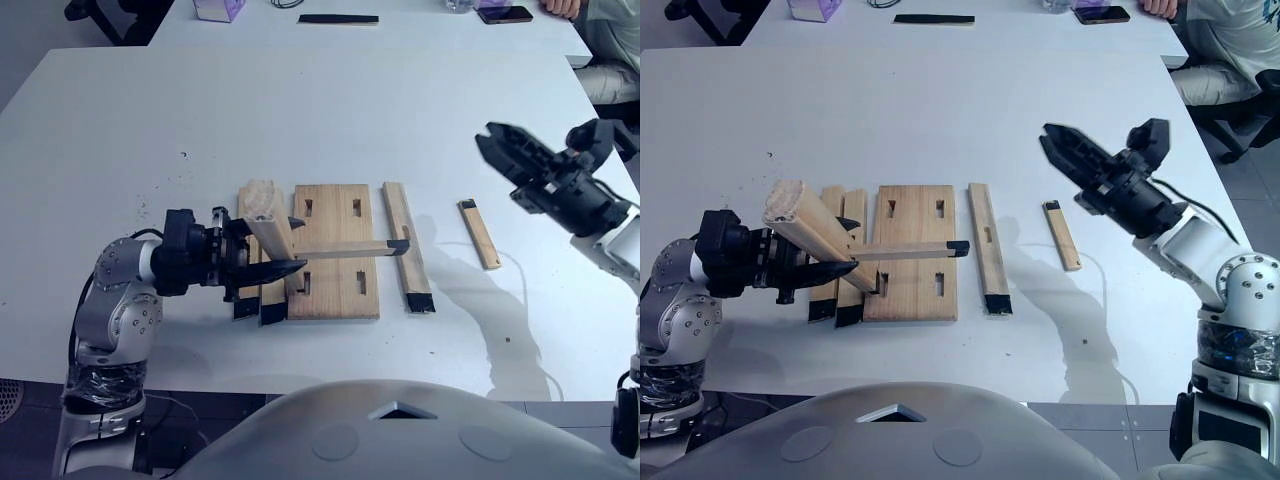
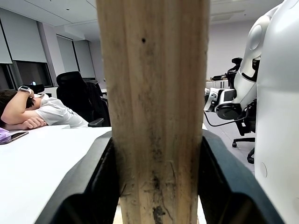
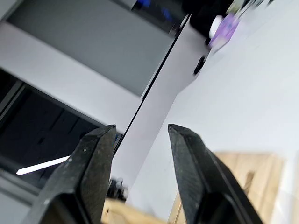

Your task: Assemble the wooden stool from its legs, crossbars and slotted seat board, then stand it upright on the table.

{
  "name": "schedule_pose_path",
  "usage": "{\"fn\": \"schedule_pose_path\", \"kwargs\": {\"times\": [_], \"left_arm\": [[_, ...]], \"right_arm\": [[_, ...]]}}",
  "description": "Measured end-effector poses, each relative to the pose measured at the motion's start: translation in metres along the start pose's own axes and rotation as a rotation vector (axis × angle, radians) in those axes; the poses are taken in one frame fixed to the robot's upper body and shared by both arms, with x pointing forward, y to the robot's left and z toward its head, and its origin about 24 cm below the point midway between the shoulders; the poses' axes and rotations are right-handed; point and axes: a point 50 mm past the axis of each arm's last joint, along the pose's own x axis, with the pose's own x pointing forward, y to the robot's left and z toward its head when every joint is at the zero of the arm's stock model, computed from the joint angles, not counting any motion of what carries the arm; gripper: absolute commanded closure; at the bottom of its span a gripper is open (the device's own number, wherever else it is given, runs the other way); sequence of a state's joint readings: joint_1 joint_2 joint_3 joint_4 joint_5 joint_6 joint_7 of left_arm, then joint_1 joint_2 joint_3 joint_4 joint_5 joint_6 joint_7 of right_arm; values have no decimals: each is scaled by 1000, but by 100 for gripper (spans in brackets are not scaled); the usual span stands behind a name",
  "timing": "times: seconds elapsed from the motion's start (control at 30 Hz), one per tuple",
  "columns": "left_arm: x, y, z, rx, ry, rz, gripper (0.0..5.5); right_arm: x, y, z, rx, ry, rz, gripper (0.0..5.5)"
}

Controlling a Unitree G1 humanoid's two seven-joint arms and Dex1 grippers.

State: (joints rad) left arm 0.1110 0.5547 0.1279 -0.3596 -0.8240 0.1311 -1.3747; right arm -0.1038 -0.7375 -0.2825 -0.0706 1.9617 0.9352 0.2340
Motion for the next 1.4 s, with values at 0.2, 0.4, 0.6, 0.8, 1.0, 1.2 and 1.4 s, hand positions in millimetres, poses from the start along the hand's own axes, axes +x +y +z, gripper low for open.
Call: {"fn": "schedule_pose_path", "kwargs": {"times": [0.2, 0.4, 0.6, 0.8, 1.0, 1.2, 1.4], "left_arm": [[2, -4, -4, 15, -18, 29, 339], [3, -12, -13, 27, 2, 19, 339], [2, -14, -15, 54, 23, -5, 339], [-1, -13, -16, 57, 34, -4, 339], [0, -12, -16, 59, 28, 12, 339], [0, -12, -20, 66, 20, 29, 339], [-4, -11, -23, 86, 15, 9, 339]], "right_arm": [[-2, -5, 16, -41, 3, -43, 344], [-1, -6, 19, -65, 21, -54, 344], [1, -7, 16, -65, 36, -54, 344], [3, -7, 13, -71, 47, -49, 344], [4, -7, 11, -70, 61, -48, 344], [4, -6, 12, -72, 64, -49, 344], [3, -6, 12, -70, 55, -45, 344]]}}
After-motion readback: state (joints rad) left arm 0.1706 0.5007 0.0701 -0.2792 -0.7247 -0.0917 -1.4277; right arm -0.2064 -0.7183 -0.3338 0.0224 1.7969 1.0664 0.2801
